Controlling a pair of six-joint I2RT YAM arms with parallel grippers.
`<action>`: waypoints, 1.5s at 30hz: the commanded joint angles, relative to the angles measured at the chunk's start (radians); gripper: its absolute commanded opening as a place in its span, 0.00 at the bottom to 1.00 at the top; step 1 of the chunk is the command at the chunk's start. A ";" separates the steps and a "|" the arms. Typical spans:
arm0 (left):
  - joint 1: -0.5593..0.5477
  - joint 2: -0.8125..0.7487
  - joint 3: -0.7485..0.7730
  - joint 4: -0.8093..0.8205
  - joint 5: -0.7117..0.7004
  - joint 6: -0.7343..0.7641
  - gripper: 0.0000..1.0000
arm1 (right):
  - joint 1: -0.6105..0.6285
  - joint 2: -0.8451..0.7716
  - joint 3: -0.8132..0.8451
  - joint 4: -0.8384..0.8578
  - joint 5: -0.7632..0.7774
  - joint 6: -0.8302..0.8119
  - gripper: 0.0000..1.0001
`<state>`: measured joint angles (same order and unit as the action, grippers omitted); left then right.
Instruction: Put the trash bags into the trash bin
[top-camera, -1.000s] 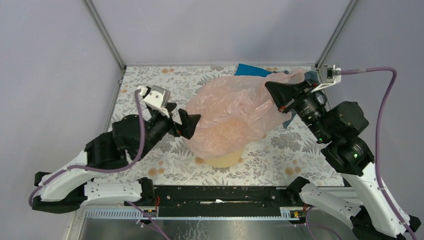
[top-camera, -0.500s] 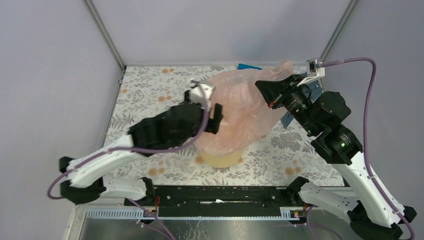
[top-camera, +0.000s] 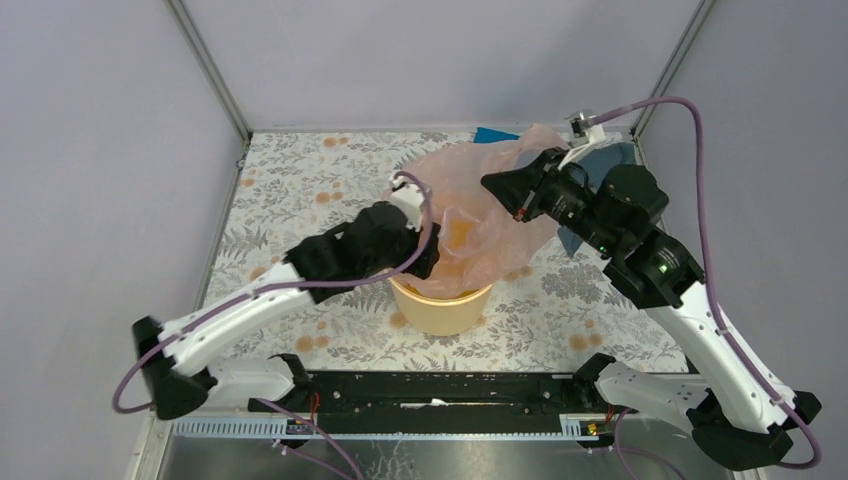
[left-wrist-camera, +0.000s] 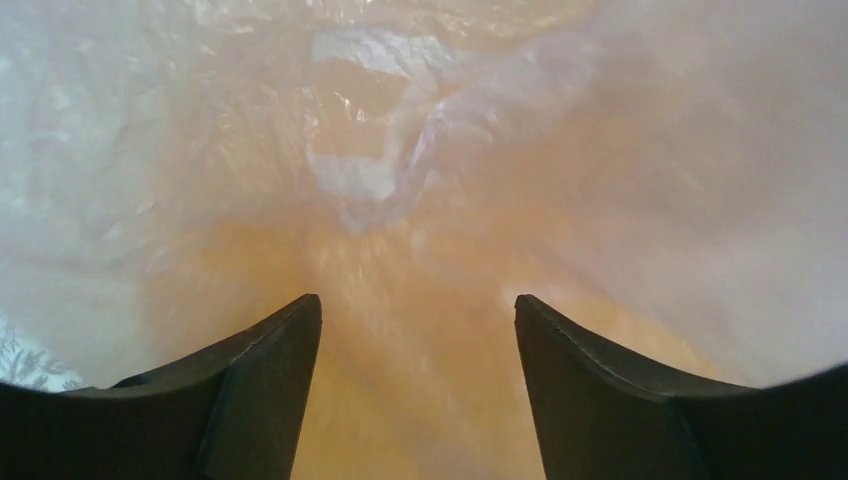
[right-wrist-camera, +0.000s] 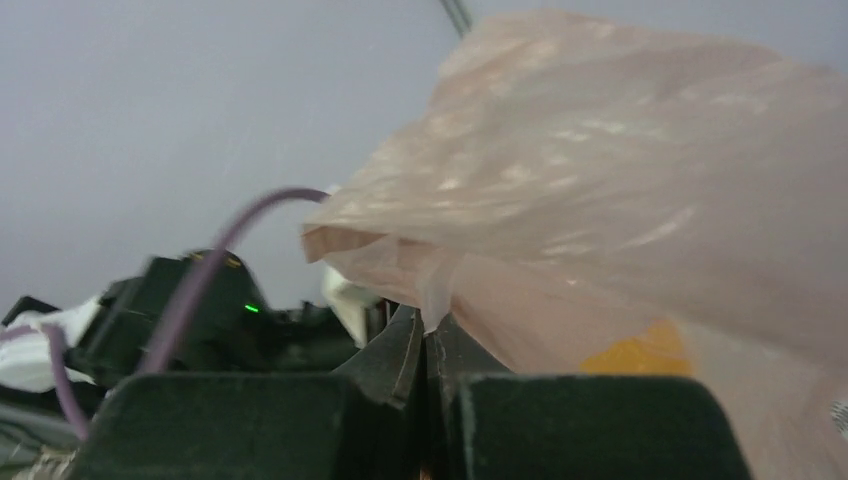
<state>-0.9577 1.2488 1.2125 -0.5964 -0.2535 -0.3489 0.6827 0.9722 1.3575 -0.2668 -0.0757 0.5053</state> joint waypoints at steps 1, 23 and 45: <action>0.002 -0.237 -0.020 0.111 0.150 0.018 0.80 | 0.006 0.029 0.015 0.036 -0.207 -0.093 0.00; 0.342 0.208 0.618 0.093 0.348 -0.064 0.99 | 0.006 -0.049 0.015 -0.111 -0.554 -0.261 0.00; 0.299 -0.001 0.112 0.144 0.674 -0.032 0.43 | 0.006 -0.034 -0.045 -0.053 -0.512 -0.245 0.00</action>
<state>-0.6224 1.2961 1.4139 -0.4999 0.4042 -0.3458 0.6827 0.9310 1.3285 -0.3946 -0.6041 0.2413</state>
